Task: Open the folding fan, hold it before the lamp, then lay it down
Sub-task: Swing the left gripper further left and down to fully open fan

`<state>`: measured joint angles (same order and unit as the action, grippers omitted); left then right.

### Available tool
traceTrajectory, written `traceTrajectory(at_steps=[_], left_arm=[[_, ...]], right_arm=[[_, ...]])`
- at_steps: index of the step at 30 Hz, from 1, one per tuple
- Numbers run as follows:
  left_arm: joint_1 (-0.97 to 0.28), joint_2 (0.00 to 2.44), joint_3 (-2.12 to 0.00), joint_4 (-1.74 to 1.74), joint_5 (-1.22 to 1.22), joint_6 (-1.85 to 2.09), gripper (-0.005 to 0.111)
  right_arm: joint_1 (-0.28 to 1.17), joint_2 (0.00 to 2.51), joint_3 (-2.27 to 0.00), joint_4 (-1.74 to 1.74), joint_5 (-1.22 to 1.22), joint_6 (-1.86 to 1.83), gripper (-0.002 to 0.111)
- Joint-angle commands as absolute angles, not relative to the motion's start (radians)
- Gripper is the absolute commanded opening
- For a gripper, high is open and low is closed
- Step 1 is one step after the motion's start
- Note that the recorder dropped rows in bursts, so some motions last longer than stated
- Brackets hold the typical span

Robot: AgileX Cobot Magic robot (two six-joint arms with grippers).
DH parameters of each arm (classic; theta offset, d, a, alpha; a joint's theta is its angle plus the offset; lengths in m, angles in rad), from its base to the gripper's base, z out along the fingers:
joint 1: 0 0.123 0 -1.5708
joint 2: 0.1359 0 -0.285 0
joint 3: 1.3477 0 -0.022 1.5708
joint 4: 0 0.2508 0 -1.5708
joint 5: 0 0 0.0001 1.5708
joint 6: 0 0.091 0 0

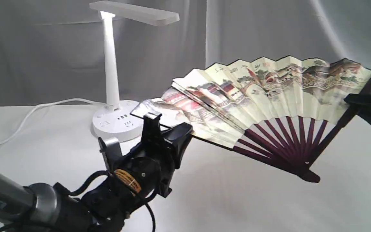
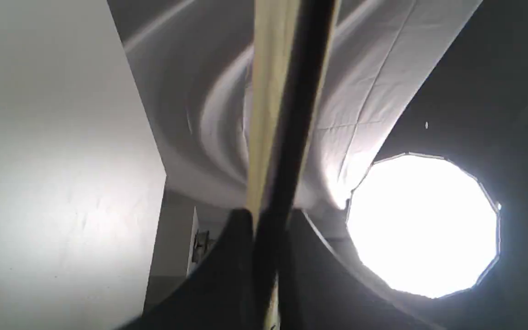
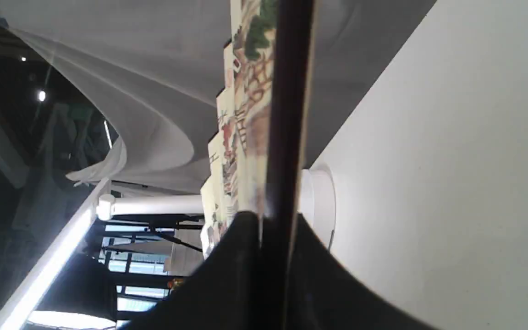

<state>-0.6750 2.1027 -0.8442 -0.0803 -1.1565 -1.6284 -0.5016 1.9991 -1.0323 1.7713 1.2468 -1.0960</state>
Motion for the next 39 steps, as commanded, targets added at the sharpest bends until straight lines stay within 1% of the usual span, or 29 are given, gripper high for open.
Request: traceTrajectory(at_steps=[1, 10, 20, 30, 39], left_arm=[[-0.72, 2.083, -0.841, -0.276, -1.221, -1.632, 0.0], [-0.789, 2.083, -0.83, -0.476, -1.221, -1.615, 0.0], [-0.791, 2.04, -0.732, -0.546, -1.221, -1.615, 0.0], [-0.791, 1.951, -0.632, -0.645, -1.221, -1.61, 0.0], [-0.791, 1.917, -0.621, -0.652, -1.221, -1.588, 0.0]], right_arm=[[-0.547, 1.998, -1.038, 1.744, 1.221, -1.137, 0.0], [-0.578, 1.998, -1.038, 1.744, 1.221, -1.137, 0.0], [-0.617, 1.998, -1.038, 1.744, 1.221, -1.137, 0.0], [-0.617, 1.998, -1.038, 1.744, 1.221, -1.134, 0.0], [-0.617, 1.998, -1.038, 1.744, 1.221, -1.109, 0.0]])
